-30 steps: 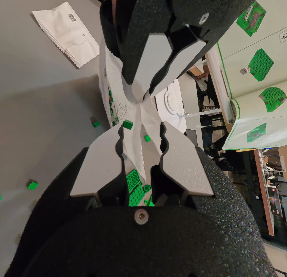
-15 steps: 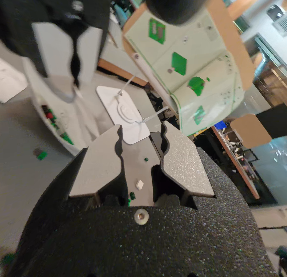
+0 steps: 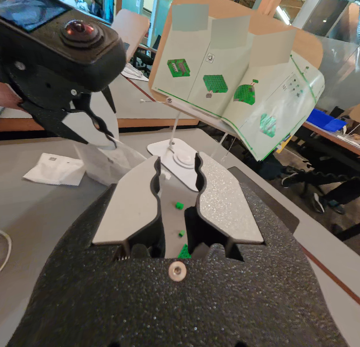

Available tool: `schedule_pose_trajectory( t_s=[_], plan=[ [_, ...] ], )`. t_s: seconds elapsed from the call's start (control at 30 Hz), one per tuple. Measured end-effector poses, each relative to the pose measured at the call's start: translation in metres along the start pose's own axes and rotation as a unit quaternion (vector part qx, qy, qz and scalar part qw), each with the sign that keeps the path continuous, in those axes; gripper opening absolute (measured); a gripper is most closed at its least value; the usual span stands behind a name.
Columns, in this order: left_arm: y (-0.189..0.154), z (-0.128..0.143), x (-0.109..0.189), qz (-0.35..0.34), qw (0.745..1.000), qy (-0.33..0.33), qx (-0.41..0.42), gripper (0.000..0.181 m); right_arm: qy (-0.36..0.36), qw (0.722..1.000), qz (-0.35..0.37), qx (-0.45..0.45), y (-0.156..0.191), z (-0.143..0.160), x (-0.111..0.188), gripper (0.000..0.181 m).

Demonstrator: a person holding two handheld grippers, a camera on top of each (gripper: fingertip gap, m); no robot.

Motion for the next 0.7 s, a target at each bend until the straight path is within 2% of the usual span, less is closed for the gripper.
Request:
schedule_pose_trajectory(
  t_s=[0.1, 0.23, 0.33, 0.43, 0.7],
  plan=[
    [-0.017, 0.003, 0.002, -0.08, 0.995, -0.001, -0.059, 0.0, 0.007, 1.0, -0.01, 0.012, 0.004, 0.019, 0.018, 0.033],
    [-0.052, 0.011, 0.0, -0.192, 0.973, -0.006, -0.127, 0.0, 0.036, 0.999, -0.017, 0.035, 0.002, 0.051, 0.038, 0.035],
    [-0.084, 0.018, -0.008, -0.16, 0.98, 0.008, -0.115, 0.0, 0.023, 1.0, -0.017, 0.007, 0.001, 0.065, 0.052, 0.033],
    [-0.107, 0.026, -0.02, -0.127, 0.987, 0.023, -0.092, 0.0, 0.022, 0.999, -0.019, 0.015, 0.002, 0.073, 0.061, 0.033],
    [-0.094, 0.049, -0.042, -0.146, 0.987, 0.059, -0.028, 0.004, 0.029, 0.999, 0.009, 0.033, -0.001, 0.081, 0.072, 0.031]
  ],
)
Point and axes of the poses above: each gripper's, where its closed fingertips meet, x back along the fingers, z out of its underside, y = z × x across the jaws, the point moved 8 cm from there along x, back along the fingers
